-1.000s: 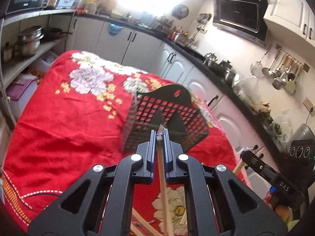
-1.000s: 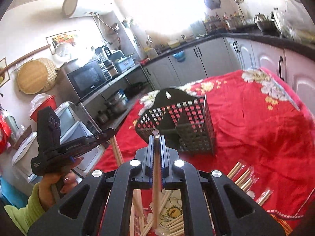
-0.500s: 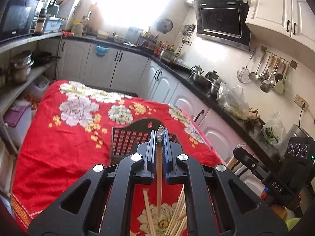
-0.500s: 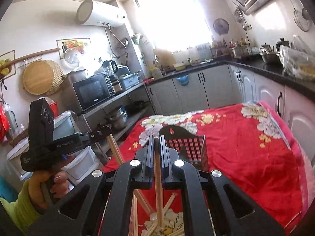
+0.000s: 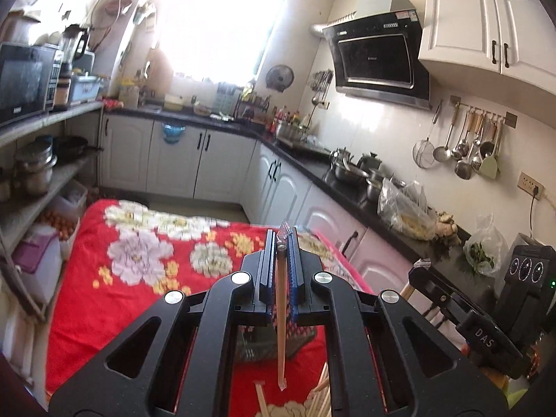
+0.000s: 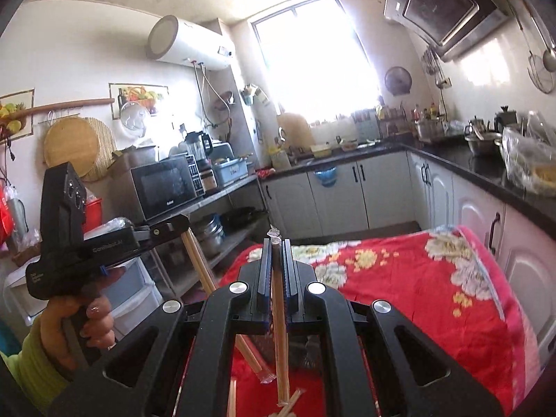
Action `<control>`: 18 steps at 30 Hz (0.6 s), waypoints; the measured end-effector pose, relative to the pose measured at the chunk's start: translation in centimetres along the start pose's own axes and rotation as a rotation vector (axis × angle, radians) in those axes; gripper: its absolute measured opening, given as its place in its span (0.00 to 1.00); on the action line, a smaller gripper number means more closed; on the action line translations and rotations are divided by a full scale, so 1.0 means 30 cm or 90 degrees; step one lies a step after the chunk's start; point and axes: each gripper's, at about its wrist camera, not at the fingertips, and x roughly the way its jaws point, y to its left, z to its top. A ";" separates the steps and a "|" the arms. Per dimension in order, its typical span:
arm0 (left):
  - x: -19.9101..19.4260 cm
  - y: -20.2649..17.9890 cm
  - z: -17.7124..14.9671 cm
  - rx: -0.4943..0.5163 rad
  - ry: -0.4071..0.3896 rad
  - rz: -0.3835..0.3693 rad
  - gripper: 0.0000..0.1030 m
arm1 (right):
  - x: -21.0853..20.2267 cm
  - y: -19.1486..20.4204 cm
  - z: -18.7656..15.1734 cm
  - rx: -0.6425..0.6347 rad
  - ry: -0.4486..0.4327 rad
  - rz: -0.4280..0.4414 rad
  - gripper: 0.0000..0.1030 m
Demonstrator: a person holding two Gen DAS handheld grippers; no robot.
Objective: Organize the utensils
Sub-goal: 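Lift both held chopsticks upright and carry them over the grey caddy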
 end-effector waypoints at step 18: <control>0.057 0.006 0.151 0.069 -0.068 0.081 0.03 | 0.103 -0.061 0.148 -0.020 -0.057 -0.041 0.05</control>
